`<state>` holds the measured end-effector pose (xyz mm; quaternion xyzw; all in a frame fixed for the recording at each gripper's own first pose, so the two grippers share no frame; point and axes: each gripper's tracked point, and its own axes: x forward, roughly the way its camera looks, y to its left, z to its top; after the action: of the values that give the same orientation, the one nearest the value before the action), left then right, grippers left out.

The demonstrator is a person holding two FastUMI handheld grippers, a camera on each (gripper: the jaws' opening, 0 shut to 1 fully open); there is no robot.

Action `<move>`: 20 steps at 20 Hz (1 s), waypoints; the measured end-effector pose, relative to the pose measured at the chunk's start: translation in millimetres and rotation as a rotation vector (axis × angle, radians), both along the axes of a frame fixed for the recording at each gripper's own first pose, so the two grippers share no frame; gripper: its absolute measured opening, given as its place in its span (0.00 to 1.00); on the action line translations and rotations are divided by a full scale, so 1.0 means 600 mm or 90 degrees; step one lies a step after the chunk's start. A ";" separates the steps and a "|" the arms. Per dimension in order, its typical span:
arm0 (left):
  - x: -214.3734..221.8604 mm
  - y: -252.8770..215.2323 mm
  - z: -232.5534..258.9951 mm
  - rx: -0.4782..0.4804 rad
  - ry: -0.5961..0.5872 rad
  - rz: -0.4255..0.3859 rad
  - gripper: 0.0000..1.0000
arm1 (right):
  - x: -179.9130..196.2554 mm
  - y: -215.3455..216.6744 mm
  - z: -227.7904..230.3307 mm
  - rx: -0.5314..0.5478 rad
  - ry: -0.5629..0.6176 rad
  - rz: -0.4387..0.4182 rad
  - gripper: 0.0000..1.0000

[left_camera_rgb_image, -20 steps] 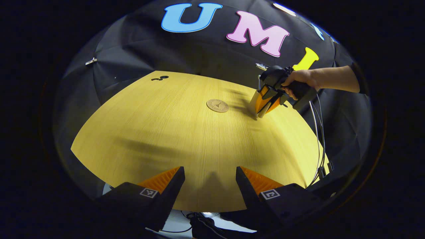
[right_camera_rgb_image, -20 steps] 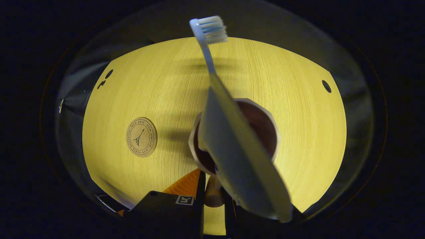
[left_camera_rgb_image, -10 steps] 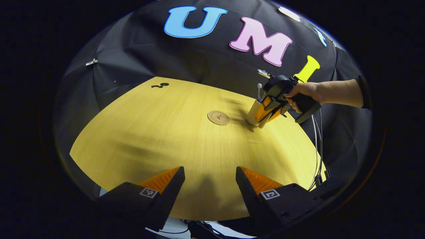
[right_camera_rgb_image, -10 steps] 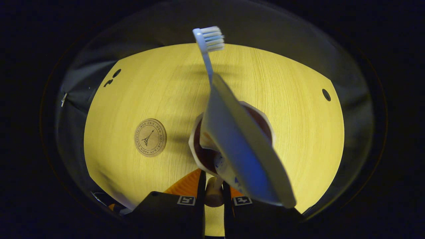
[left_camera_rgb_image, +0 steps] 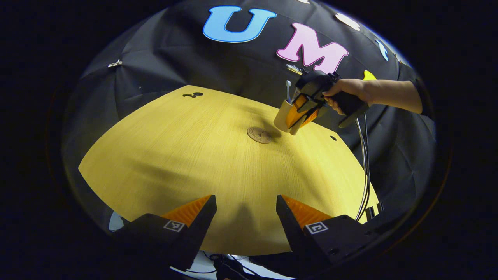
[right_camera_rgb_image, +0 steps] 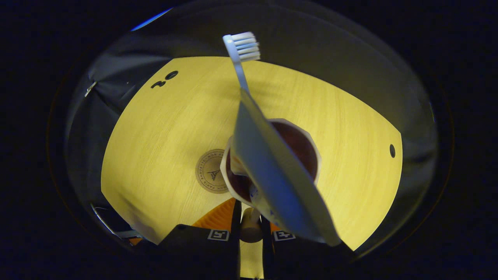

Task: Put the toothbrush and toothpaste on the desktop into the cup, then pick up the cup and place it on the coaster on the desktop.

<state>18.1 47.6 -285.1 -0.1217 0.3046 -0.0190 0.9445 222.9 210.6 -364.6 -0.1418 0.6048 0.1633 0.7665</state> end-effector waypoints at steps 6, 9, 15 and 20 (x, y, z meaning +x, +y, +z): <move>-0.007 0.022 -0.004 -0.001 0.005 0.012 0.96 | -0.028 0.038 -0.015 -0.021 0.022 0.067 0.26; -0.016 0.036 -0.006 -0.005 0.008 0.028 0.96 | -0.027 0.048 -0.025 -0.025 0.019 0.074 0.22; -0.024 0.054 -0.011 -0.010 0.017 0.047 0.96 | -0.026 0.054 -0.027 -0.024 0.013 0.073 0.26; -0.018 0.050 -0.009 -0.001 0.015 0.042 0.96 | -0.036 0.065 -0.043 -0.023 0.033 0.086 0.28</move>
<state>7.4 77.3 -290.8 -0.1325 0.3117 0.0132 0.9408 201.3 249.4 -390.4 -0.1921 0.6162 0.2075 0.7351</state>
